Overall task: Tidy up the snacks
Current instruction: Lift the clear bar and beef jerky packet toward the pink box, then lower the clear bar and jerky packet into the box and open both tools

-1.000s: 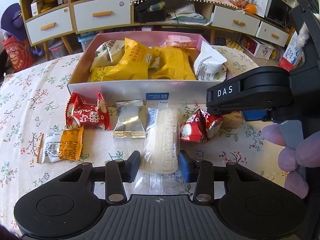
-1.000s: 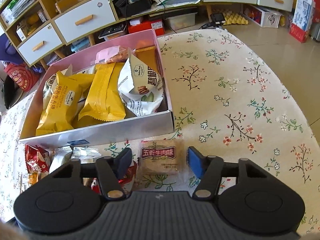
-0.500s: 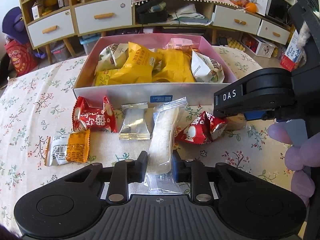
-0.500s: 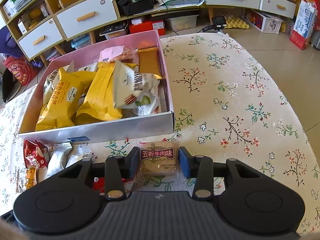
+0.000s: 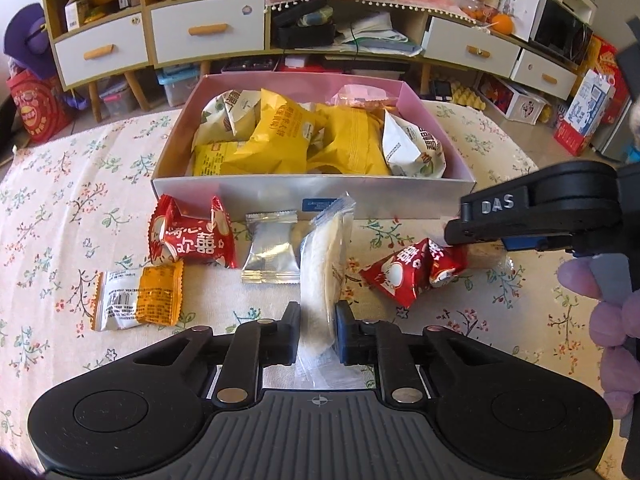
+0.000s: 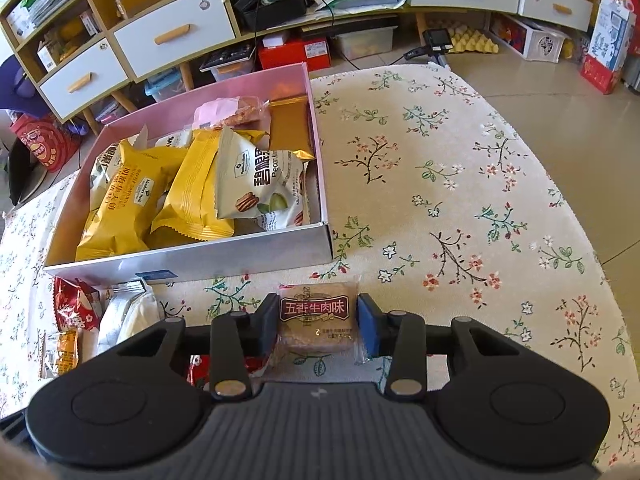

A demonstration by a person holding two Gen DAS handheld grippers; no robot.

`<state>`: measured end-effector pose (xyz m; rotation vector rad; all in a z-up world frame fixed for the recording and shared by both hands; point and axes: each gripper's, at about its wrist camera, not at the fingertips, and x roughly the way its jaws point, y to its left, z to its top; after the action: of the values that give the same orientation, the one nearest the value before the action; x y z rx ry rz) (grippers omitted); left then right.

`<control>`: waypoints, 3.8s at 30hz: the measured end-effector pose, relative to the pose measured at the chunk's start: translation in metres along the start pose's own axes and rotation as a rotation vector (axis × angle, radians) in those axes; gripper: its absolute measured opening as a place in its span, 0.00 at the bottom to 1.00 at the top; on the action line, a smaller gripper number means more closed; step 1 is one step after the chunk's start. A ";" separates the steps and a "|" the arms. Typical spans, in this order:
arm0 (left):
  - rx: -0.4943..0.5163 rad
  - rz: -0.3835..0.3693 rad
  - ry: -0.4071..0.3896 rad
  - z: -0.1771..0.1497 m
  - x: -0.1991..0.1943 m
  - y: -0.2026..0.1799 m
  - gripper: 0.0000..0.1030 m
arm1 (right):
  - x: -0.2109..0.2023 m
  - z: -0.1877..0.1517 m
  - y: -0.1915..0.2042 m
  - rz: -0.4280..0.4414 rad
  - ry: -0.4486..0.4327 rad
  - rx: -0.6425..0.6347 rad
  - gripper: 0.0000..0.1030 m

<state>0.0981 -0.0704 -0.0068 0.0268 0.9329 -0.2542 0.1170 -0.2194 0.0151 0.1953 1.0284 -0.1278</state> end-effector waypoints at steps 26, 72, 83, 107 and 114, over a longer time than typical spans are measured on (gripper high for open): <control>-0.074 -0.040 -0.064 0.009 -0.029 0.028 0.14 | -0.021 0.009 -0.037 0.227 0.028 0.131 0.37; -0.119 0.020 -0.099 0.107 0.047 0.083 0.20 | 0.014 0.069 0.031 0.302 -0.072 0.059 0.43; 0.020 0.057 -0.129 0.093 0.036 0.067 0.39 | 0.011 0.067 0.014 0.357 -0.074 0.121 0.61; -0.064 0.087 -0.126 0.047 -0.022 0.069 0.70 | -0.024 0.036 0.025 0.282 -0.049 -0.118 0.87; -0.080 0.103 -0.108 0.031 -0.039 0.080 0.85 | -0.037 0.018 0.023 0.210 -0.065 -0.211 0.92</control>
<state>0.1189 0.0112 0.0364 -0.0131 0.8308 -0.1218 0.1180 -0.2004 0.0581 0.1058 0.9439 0.1638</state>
